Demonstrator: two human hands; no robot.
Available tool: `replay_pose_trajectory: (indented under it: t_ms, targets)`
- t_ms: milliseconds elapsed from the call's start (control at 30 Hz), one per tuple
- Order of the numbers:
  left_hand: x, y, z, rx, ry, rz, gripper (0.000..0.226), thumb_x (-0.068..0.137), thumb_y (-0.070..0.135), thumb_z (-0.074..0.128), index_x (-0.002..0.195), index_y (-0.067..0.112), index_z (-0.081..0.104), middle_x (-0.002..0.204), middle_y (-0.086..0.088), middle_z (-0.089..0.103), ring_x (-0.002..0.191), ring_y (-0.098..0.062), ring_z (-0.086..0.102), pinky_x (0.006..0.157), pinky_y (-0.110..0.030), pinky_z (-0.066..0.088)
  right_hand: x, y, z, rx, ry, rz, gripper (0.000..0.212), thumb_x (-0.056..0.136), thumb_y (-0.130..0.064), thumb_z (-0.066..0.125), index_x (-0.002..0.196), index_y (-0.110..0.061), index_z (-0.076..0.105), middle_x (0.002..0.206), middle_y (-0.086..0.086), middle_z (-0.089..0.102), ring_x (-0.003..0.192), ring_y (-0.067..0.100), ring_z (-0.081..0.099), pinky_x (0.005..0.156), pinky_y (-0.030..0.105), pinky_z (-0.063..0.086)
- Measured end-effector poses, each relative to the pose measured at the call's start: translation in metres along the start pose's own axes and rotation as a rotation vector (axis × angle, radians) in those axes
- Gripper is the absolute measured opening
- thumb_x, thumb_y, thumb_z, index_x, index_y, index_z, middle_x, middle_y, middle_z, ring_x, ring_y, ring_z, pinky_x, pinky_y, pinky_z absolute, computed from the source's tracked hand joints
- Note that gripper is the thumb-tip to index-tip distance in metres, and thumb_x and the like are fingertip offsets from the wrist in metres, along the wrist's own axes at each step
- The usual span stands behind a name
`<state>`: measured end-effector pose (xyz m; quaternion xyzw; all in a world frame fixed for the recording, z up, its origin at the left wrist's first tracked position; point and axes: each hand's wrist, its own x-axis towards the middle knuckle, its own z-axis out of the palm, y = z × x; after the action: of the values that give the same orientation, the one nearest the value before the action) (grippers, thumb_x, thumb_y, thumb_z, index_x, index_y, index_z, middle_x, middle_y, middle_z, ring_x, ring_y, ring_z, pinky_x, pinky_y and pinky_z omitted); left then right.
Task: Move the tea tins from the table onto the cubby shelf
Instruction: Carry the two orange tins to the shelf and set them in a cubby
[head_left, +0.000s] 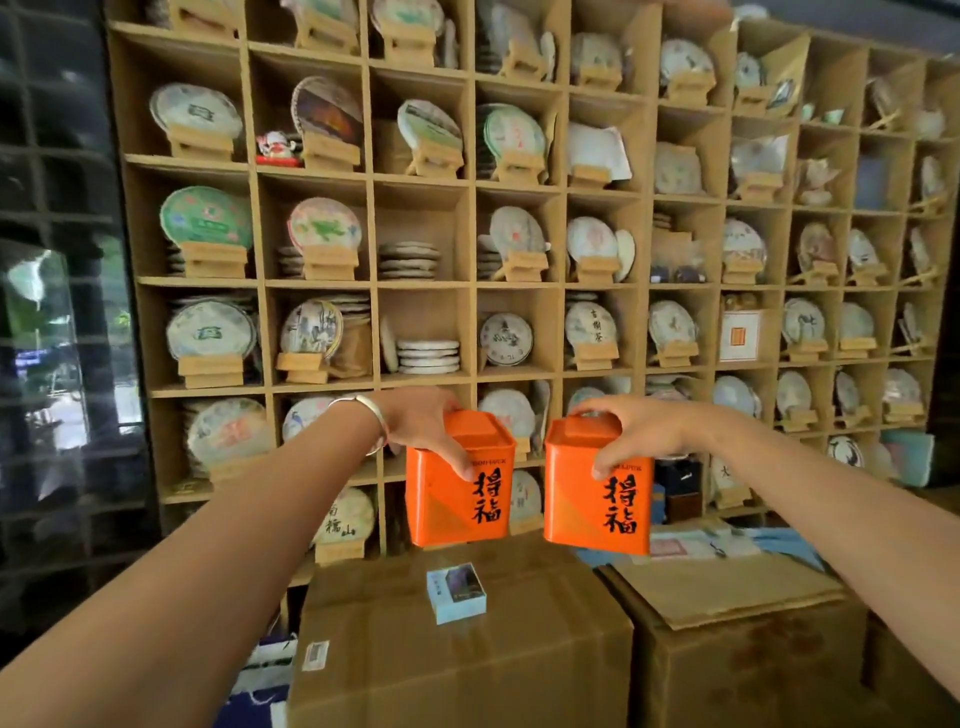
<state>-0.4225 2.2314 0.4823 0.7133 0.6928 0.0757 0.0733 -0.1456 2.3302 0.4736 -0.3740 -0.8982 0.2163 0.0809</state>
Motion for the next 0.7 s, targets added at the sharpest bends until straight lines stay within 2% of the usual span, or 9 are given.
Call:
replay_pose_trajectory:
  t_ms: [67, 133, 233, 333, 400, 500, 567, 700]
  targets:
    - [0.044, -0.016, -0.013, -0.004, -0.028, 0.015, 0.088, 0.051, 0.062, 0.082, 0.123, 0.022, 0.05, 0.112, 0.001, 0.065, 0.098, -0.02, 0.064, 0.087, -0.042, 0.056, 0.037, 0.015, -0.018, 0.007, 0.018, -0.008, 0.079, 0.071, -0.023, 0.081, 0.136, -0.029, 0.036, 0.116, -0.002, 0.057, 0.098, 0.013, 0.063, 0.076, 0.028, 0.057]
    - [0.087, -0.029, -0.029, -0.008, -0.042, 0.016, 0.088, 0.051, 0.061, 0.082, 0.123, 0.023, 0.05, 0.111, 0.002, 0.066, 0.096, -0.017, 0.064, 0.088, -0.037, 0.055, 0.07, 0.032, -0.038, -0.008, 0.052, -0.012, 0.077, 0.07, -0.025, 0.081, 0.133, -0.034, 0.037, 0.118, -0.003, 0.055, 0.098, 0.012, 0.061, 0.072, 0.025, 0.056]
    - [0.144, -0.043, -0.047, 0.012, 0.009, 0.013, 0.096, 0.04, 0.069, 0.079, 0.121, 0.026, 0.051, 0.104, 0.007, 0.067, 0.092, -0.013, 0.065, 0.081, -0.03, 0.054, 0.117, 0.056, -0.065, 0.013, 0.111, -0.012, 0.078, 0.07, -0.027, 0.081, 0.134, -0.036, 0.037, 0.12, -0.003, 0.052, 0.097, 0.011, 0.06, 0.068, 0.022, 0.053]
    - [0.194, -0.055, -0.055, -0.035, 0.025, -0.005, 0.105, 0.035, 0.069, 0.08, 0.125, 0.025, 0.051, 0.106, 0.005, 0.066, 0.094, -0.015, 0.066, 0.087, -0.036, 0.054, 0.162, 0.08, -0.089, 0.046, 0.125, -0.006, 0.076, 0.07, -0.026, 0.081, 0.134, -0.034, 0.039, 0.113, -0.005, 0.054, 0.092, 0.012, 0.064, 0.064, 0.02, 0.053]
    - [0.226, -0.064, -0.056, -0.057, 0.02, -0.018, 0.108, 0.035, 0.068, 0.082, 0.128, 0.025, 0.049, 0.106, 0.006, 0.065, 0.094, -0.014, 0.065, 0.086, -0.034, 0.054, 0.194, 0.097, -0.102, 0.065, 0.13, -0.012, 0.074, 0.07, -0.026, 0.081, 0.131, -0.034, 0.041, 0.11, -0.006, 0.056, 0.088, 0.01, 0.065, 0.06, 0.016, 0.052]
    - [0.271, -0.075, -0.053, -0.056, 0.049, -0.039, 0.109, 0.036, 0.067, 0.081, 0.131, 0.024, 0.047, 0.107, 0.01, 0.061, 0.096, -0.013, 0.062, 0.088, -0.035, 0.053, 0.245, 0.123, -0.116, 0.041, 0.14, -0.043, 0.08, 0.069, -0.028, 0.082, 0.137, -0.029, 0.039, 0.114, -0.004, 0.055, 0.094, 0.014, 0.064, 0.065, 0.021, 0.053]
    - [0.3, -0.079, -0.05, -0.075, 0.048, -0.063, 0.114, 0.036, 0.067, 0.08, 0.135, 0.022, 0.044, 0.108, 0.011, 0.059, 0.097, -0.013, 0.061, 0.09, -0.035, 0.052, 0.277, 0.14, -0.121, 0.031, 0.116, -0.081, 0.077, 0.069, -0.029, 0.082, 0.134, -0.031, 0.04, 0.113, -0.004, 0.056, 0.094, 0.014, 0.064, 0.065, 0.021, 0.053]
    - [0.354, -0.086, -0.048, -0.077, 0.04, -0.125, 0.111, 0.044, 0.062, 0.081, 0.138, 0.023, 0.037, 0.103, 0.013, 0.055, 0.089, -0.008, 0.058, 0.075, -0.025, 0.049, 0.345, 0.172, -0.136, 0.009, 0.076, -0.157, 0.072, 0.068, -0.032, 0.082, 0.128, -0.037, 0.042, 0.116, -0.004, 0.055, 0.096, 0.014, 0.064, 0.071, 0.025, 0.055]
